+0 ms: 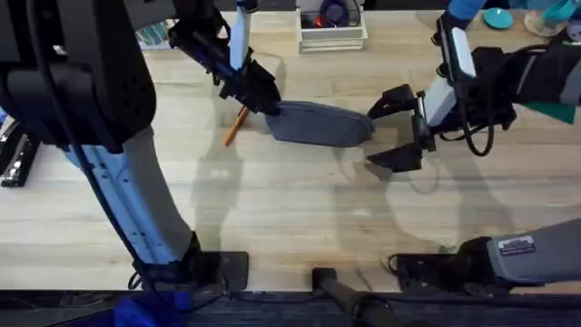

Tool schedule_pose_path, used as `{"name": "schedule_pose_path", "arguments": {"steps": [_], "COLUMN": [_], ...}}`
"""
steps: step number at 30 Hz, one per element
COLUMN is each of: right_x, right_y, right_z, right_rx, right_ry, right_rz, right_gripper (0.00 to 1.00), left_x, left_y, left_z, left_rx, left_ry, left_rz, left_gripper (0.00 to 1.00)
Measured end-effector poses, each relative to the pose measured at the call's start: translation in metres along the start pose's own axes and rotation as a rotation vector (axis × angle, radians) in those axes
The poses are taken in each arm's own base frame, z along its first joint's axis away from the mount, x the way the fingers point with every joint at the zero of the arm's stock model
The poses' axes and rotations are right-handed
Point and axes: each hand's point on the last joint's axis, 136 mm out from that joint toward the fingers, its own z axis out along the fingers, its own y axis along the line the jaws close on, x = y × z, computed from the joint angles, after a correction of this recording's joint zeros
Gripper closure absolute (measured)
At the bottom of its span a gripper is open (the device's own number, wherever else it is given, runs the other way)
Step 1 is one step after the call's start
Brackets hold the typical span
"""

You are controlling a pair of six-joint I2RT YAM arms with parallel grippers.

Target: Unzip the bag, pick up the pens from the table one at a time and place them inside, then zip the bag closed.

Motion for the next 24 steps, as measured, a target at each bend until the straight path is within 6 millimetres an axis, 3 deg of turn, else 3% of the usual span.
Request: {"name": "schedule_pose_path", "arguments": {"steps": [20, 24], "right_x": [0.0016, 0.0017], "right_y": [-0.0018, -0.0065], "right_z": [0.0000, -0.0002], "right_rx": [0.006, 0.022], "right_ry": [0.009, 0.011], "right_rz": [-0.008, -0.033], "right_gripper": [0.008, 0.067], "left_x": [0.0000, 0.0000], "left_y": [-0.0004, -0.0004], "left_z": [0.0000, 0.0000], "left_rx": [0.001, 0.001], "left_ry": [0.000, 0.000], "left_rz": [-0.001, -0.002], "left_gripper": [0.959, 0.959]}}
